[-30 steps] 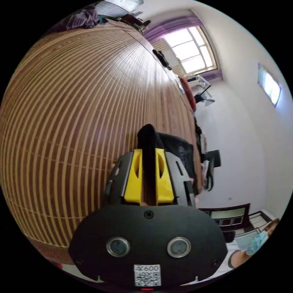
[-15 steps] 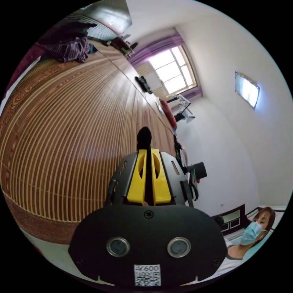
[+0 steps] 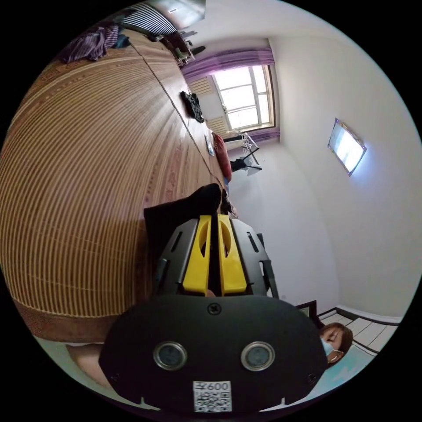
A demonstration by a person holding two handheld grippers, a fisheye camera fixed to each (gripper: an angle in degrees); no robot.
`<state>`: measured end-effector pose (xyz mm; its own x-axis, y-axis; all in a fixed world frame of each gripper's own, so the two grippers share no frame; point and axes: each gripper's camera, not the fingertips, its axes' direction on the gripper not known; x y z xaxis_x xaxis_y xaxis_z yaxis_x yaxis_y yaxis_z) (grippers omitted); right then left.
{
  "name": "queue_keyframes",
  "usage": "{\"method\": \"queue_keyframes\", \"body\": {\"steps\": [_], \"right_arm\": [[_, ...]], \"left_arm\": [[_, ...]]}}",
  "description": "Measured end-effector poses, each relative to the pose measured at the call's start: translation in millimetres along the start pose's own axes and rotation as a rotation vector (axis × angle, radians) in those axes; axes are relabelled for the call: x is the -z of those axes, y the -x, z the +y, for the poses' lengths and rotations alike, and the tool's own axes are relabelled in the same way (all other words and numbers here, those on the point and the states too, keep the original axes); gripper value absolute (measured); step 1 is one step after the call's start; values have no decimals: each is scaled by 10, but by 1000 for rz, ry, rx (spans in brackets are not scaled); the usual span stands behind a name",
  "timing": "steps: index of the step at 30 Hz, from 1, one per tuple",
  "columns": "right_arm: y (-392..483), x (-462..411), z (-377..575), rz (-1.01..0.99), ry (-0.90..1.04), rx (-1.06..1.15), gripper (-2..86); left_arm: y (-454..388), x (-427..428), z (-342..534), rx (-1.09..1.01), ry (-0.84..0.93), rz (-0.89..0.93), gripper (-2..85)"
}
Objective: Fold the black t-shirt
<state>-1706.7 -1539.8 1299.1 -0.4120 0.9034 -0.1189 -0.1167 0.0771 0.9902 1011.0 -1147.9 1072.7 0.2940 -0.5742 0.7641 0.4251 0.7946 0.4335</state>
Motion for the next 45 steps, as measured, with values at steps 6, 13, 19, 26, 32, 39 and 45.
{"method": "queue_keyframes", "body": {"steps": [6,13,19,26,32,39,45], "right_arm": [[-158,731,-366,117,-117,-218,-5],[-227,1208,-588,208,-152,-365,-5],[29,1239,-806,238,-170,-428,-6],[600,1028,-1055,360,-96,-476,-7],[1303,712,-1233,456,-42,-413,-7],[1788,382,-1296,458,-11,-401,-7],[2035,68,-1250,436,28,-443,-8]], "left_arm": [[206,-1501,-320,-50,132,-58,22],[951,-3268,-517,-63,274,-150,21],[1593,-4200,-668,-70,327,-253,21],[2436,-5018,-727,-61,385,-375,22],[3052,-5346,-698,-46,387,-377,23],[3426,-5542,-664,-77,390,-439,25],[3736,-5648,-567,-40,380,-481,34]]}}
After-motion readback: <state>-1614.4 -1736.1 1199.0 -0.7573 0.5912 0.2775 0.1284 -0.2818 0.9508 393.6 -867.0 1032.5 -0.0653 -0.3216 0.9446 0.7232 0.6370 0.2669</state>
